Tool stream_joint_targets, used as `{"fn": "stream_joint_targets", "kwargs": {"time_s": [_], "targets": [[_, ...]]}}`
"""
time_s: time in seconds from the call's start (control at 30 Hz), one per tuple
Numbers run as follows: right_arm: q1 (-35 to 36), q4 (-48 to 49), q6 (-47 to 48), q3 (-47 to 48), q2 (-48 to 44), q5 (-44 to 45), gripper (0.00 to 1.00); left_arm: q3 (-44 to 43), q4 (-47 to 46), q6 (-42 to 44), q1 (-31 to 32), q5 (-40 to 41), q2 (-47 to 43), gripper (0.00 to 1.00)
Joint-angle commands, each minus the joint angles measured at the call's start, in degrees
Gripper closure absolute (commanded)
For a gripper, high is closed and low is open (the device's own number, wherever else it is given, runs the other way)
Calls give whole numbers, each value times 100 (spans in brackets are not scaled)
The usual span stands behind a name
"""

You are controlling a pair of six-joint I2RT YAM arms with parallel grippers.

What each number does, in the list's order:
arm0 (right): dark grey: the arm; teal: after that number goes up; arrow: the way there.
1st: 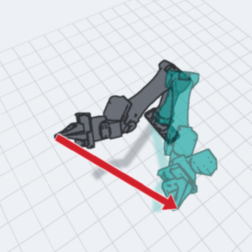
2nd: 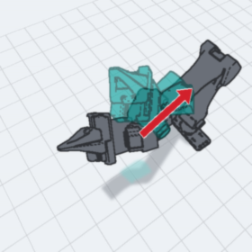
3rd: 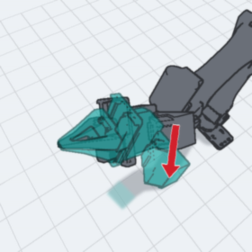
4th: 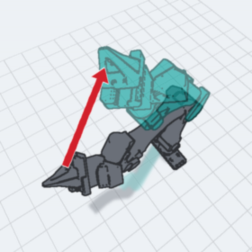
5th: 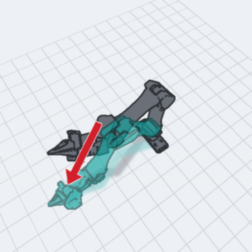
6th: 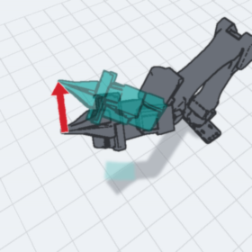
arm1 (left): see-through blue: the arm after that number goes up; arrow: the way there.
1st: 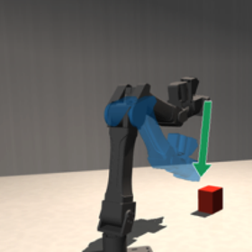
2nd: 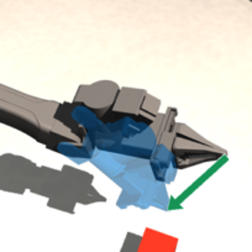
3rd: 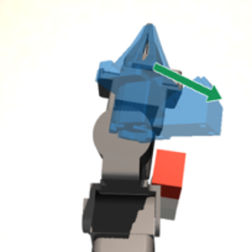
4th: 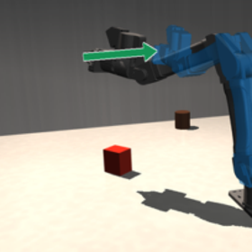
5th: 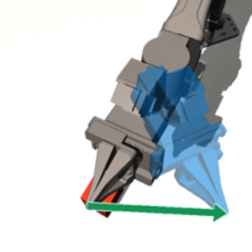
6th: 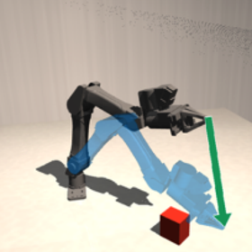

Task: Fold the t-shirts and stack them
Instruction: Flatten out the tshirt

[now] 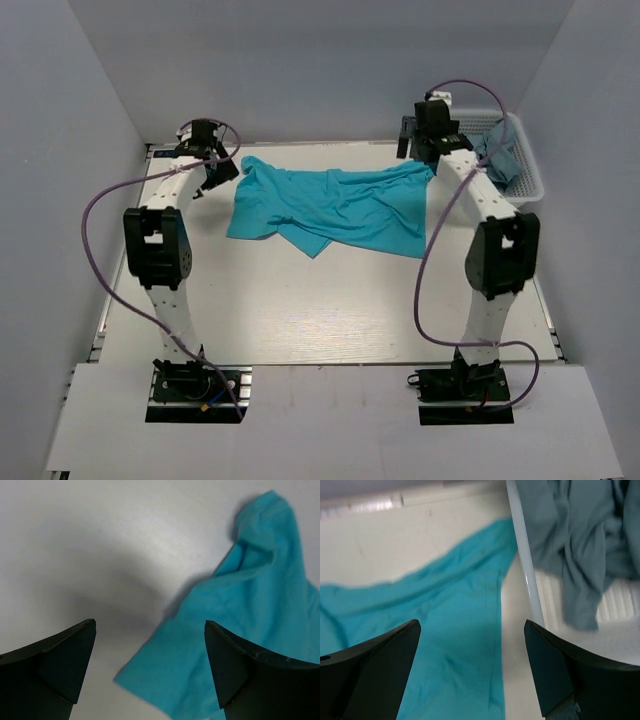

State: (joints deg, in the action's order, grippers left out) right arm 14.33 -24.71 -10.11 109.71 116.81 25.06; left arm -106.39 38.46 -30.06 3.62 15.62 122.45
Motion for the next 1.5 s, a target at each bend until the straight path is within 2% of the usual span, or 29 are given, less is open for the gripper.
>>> {"fn": "stream_joint_targets", "kwargs": {"time_s": [0.0,0.03,0.13,0.33,0.43,0.57,0.67,0.7,0.8,0.83,1.0,1.13,1.33,1.47], "targets": [[17,-411,-535,-1035,-1325,-448,10,863,249,-315,104,-94,-1205,0],[9,-403,-606,-1248,-1458,-632,10,1370,250,-316,104,-94,-1302,0],[0,-377,-878,-2390,-2318,-879,10,2041,250,-377,104,-392,-1452,0],[-35,-271,-1151,-3544,-3191,-968,10,2009,380,-430,157,-445,-751,0],[-18,-368,-1274,-3816,-3507,-766,10,1955,514,-500,210,-516,-486,10],[-26,-447,-1371,-4036,-3674,-722,10,2350,260,-562,210,-744,-424,23],[-26,-465,-1511,-4212,-3727,-591,10,2719,-30,-615,210,-928,-609,37],[-26,-491,-1538,-4273,-3710,-564,10,2885,-92,-615,210,-981,-678,50],[-26,-614,-1731,-4353,-3631,-302,10,3071,-302,-615,210,-1253,-740,67],[-53,-684,-1862,-4370,-3596,-239,10,3150,-304,-615,210,-1350,-793,76],[-35,-720,-1933,-4406,-3306,-177,10,3160,-515,-615,210,-1553,-714,100],[-70,-667,-1995,-4405,-2964,-343,10,3054,-453,-562,210,-1606,-757,100],[-132,-447,-2126,-4449,-2305,-1318,14,3195,-463,-562,210,-1343,-1250,100],[-167,-413,-2250,-4633,-2076,-1249,16,3124,-339,-562,210,-1236,-1391,100]]}}
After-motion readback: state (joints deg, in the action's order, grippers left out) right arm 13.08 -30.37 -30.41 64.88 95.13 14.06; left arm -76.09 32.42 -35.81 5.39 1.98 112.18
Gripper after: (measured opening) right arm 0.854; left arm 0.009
